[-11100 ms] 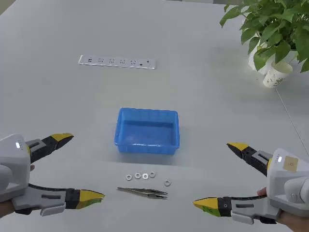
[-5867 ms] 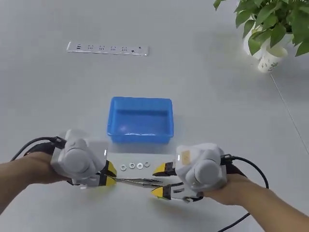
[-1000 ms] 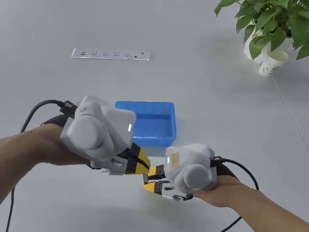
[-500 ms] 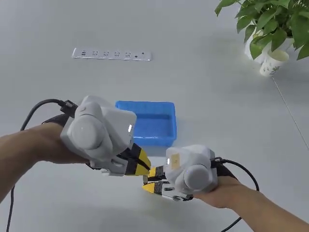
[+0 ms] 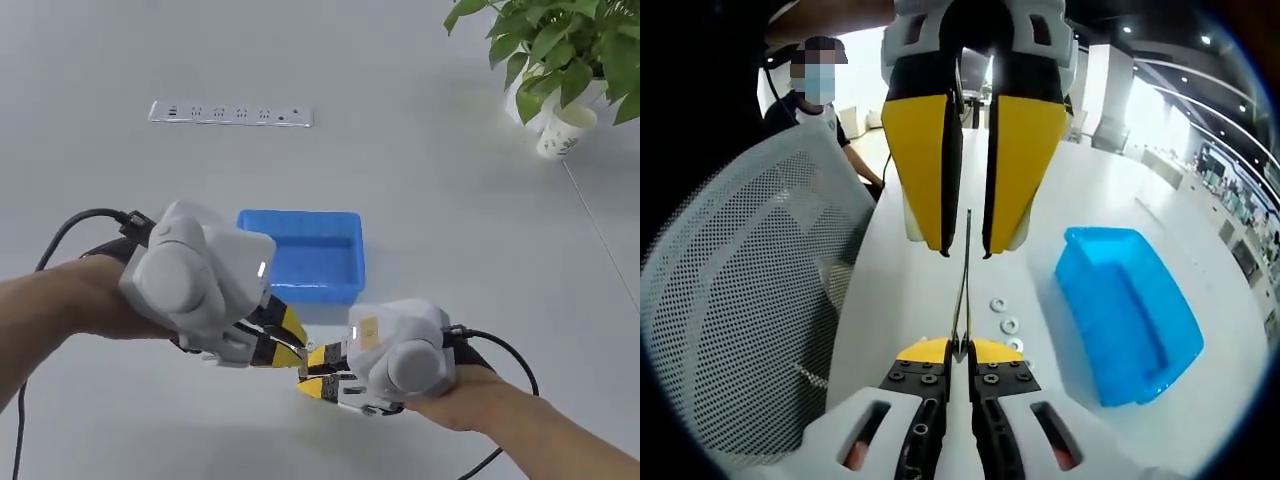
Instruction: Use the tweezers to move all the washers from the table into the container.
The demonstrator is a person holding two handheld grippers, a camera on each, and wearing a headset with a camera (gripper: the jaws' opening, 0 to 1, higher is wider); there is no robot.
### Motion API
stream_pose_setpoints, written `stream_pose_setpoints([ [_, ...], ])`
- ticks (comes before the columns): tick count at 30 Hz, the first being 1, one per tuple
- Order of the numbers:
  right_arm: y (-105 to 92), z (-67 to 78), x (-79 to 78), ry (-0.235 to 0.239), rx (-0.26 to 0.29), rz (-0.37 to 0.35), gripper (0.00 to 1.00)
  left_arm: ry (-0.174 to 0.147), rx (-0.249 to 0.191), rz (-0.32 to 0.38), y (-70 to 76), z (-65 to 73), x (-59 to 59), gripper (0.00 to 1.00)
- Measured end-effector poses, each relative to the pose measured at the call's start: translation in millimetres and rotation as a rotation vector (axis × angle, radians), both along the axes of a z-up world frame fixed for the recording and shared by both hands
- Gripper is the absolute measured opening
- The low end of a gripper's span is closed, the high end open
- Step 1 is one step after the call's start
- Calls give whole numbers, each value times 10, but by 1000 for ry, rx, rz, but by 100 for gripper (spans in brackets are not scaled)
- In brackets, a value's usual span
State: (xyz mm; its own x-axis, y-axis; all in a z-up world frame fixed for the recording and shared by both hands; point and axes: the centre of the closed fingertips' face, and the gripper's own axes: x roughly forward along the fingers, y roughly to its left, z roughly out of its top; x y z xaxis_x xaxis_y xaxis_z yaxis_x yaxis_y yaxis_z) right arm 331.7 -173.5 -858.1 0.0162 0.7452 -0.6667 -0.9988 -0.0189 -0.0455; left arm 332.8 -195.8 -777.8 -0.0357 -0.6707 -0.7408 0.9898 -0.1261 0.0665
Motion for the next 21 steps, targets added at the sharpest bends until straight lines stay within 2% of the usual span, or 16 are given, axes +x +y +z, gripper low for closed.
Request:
stream_pose_setpoints([
  [11, 20, 20, -11, 1, 2, 10, 7, 14, -22, 12, -12, -74, -2, 7],
  [14, 12, 11, -24, -2, -6, 17, 7, 31, -54, 23, -43, -58, -13, 5],
  [17, 6, 2, -24, -3, -10, 19, 7, 27, -53, 21, -40, -72, -7, 5],
  [21, 2, -2, -14, -4, -10, 14, 7, 38, -56, 34, -37, -74, 2, 4],
])
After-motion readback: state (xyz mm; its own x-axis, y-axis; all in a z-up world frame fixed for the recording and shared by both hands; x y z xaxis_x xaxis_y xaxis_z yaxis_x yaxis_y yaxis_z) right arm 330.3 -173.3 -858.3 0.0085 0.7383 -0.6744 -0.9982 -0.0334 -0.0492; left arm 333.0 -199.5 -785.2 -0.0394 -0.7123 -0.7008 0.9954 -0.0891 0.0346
